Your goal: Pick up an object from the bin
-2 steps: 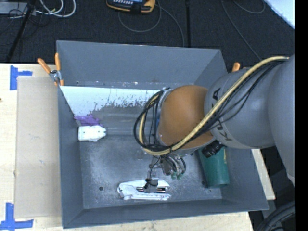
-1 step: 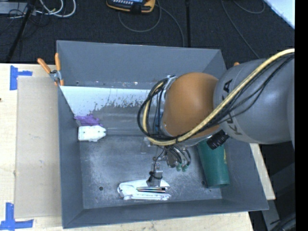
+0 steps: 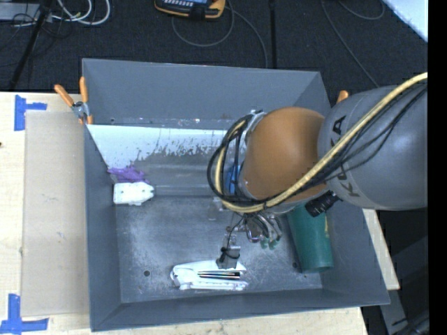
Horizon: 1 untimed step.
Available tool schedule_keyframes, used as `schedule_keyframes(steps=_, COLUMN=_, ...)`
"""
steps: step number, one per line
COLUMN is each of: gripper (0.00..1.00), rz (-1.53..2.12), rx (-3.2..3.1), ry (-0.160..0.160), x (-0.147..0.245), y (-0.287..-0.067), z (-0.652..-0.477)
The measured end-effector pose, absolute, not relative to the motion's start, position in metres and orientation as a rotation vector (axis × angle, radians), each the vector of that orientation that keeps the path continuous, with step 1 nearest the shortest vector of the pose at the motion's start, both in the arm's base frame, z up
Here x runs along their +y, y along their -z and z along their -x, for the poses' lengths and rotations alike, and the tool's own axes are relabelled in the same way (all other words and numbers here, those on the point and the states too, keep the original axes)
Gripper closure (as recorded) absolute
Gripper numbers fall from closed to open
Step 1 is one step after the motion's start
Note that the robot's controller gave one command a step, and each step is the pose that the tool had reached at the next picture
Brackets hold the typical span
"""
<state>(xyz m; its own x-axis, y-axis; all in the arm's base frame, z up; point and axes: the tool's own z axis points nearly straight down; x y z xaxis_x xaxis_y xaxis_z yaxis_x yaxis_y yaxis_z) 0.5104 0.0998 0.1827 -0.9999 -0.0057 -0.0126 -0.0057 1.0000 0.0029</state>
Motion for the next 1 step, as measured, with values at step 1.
schedule_keyframes(steps=1, gripper=0.00, rz=0.133, rx=3.146, ry=0.000, x=0.0858, y=-0.1223, z=-0.4913)
